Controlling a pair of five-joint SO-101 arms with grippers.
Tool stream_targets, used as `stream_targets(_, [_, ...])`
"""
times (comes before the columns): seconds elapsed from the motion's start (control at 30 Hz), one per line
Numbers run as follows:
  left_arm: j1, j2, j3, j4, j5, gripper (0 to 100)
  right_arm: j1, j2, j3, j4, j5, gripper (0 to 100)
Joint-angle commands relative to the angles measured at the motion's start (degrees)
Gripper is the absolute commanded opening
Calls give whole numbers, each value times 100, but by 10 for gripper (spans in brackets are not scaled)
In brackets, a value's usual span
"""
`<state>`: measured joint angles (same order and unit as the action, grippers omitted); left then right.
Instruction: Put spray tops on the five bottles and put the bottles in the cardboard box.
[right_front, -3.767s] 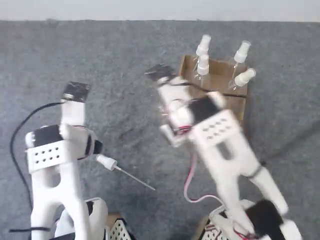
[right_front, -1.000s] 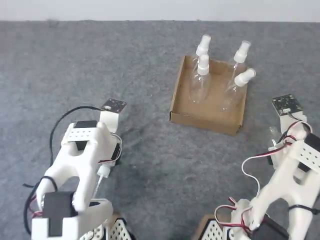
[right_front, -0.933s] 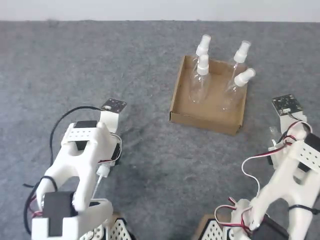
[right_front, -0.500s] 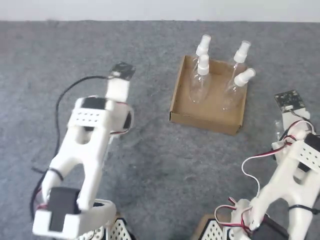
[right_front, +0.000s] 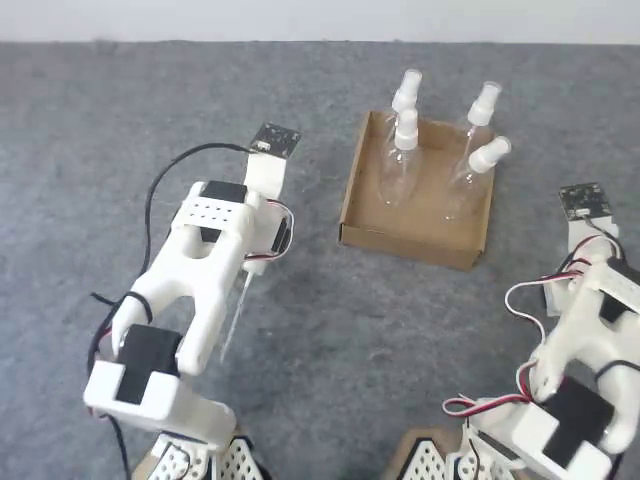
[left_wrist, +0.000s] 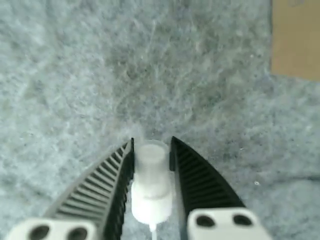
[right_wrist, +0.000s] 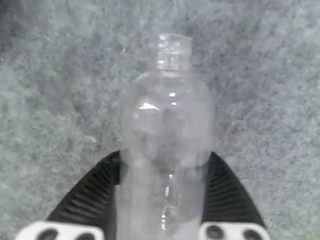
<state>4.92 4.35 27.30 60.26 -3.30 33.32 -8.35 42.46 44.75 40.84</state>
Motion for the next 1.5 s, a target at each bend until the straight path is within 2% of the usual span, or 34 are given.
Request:
stream_targets(0.0, [-26, -88, -268, -44, -105, 115, 13, -75, -369, -145, -79, 234])
stream_targets(0.4, [-35, 18, -75, -158, -255, 130, -4, -66, -484, -119, -88, 252])
stream_targets(0.53, [-176, 299, 180, -545, -264, 129, -136, 57, -1143, 567, -88, 252])
stream_targets(0.63, [-220, 457, 171, -580, -264, 97, -198, 233, -1714, 980, -105, 252])
stream_targets(0.8, [-158, 431, 163, -571, -255, 32, -189, 725, -2022, 1015, -70, 252])
stream_targets(0.97, [-167, -545, 75, -132, -202, 9, -215, 1253, -2330, 1024, -79, 252])
stream_targets(1.23, [-220, -3051, 136, 1231, -220, 10, -330, 2053, -2963, 1033, -105, 245])
stream_targets(1.47, [-220, -3560, 259, 1512, -246, 10, -321, 2431, -3077, 1033, -79, 89])
